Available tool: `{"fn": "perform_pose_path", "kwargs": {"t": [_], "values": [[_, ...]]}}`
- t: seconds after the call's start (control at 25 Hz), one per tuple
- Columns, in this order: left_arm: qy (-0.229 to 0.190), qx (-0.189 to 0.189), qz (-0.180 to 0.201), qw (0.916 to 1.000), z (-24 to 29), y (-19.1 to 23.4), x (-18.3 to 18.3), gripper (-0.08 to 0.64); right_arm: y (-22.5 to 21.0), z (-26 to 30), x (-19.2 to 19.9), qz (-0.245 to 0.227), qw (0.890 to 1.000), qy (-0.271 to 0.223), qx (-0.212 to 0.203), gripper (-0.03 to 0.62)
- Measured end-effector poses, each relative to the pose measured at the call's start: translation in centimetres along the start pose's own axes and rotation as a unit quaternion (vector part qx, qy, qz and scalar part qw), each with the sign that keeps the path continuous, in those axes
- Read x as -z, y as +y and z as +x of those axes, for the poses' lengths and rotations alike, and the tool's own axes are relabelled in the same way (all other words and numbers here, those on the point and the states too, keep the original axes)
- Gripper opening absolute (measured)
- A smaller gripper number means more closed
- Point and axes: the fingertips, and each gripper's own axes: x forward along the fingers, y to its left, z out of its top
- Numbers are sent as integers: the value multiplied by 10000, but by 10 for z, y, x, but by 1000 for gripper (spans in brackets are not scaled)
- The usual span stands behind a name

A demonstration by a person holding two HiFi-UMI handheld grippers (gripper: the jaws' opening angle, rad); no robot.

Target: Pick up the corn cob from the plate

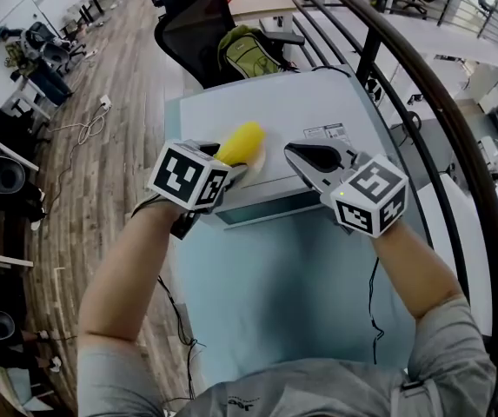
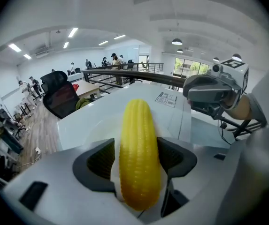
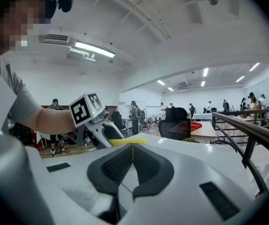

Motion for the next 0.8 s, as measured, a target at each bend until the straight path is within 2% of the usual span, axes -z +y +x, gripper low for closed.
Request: {"fn": "perform_pose_path", "kwargs": {"t": [0.08,0.24,0.44,0.56,0.8], "values": [[12,-29,51,10000,2,-1,2,257,2,-3,2,-34,10000,18,20,17],[-162,-16,69,9998,1,3,1,252,4,-8,0,-33,10000,52,64,17],[-507,-28,-111,9986,-9,7,-6,252,8,-21,-10,-90,9998,44,150,15],[-685,-91,-150,9975,-33,7,-13,252,15,-31,-23,-148,9995,9,263,17],[-1071,-259,89,9939,-100,-5,-43,252,33,-54,-64,-354,9982,-159,451,17]]}}
